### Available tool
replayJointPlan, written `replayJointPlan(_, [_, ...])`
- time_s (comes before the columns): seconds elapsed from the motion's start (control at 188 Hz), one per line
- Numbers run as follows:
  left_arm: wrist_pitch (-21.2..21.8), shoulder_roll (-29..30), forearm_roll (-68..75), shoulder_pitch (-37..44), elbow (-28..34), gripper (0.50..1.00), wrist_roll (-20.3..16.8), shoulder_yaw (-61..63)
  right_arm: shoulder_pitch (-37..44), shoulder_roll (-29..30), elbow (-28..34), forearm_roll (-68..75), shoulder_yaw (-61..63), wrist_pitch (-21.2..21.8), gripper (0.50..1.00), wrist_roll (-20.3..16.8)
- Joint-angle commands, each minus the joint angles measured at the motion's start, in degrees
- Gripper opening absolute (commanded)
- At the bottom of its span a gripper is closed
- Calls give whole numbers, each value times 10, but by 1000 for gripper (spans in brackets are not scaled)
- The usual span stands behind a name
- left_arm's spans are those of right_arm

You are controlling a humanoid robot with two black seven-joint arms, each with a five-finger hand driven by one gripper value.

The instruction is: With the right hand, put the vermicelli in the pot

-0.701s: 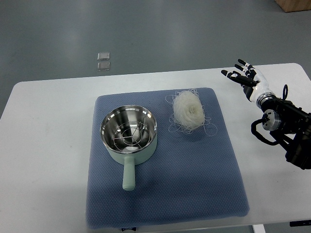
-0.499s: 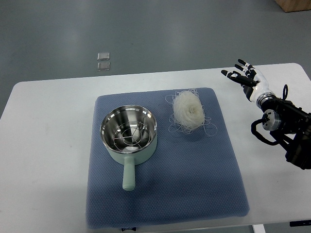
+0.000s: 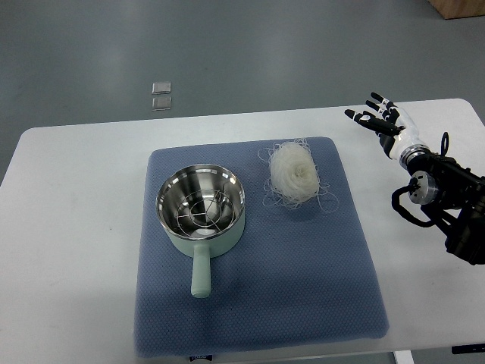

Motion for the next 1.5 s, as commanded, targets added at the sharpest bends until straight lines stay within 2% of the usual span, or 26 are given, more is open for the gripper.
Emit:
replayJointPlan(0.0, [0,0,0,0,1,1000,0,0,0,-1,0,0,0,0,919,0])
replayJointPlan(0.972, [0,0,0,0,3,1000,0,0,0,-2,1,-10,-3,3,919,0])
replayJointPlan(1.2, [0,0,0,0,3,1000,0,1,10,-4,17,-143,-25,5,919,6])
replayJointPlan(1.328, [0,0,0,2,3,1000,0,1,26,-19,40,-248,-30,26,919,7])
replayJointPlan(1.492, [0,0,0,2,3,1000,0,2,81,-38,44,-294,-146,62,919,18])
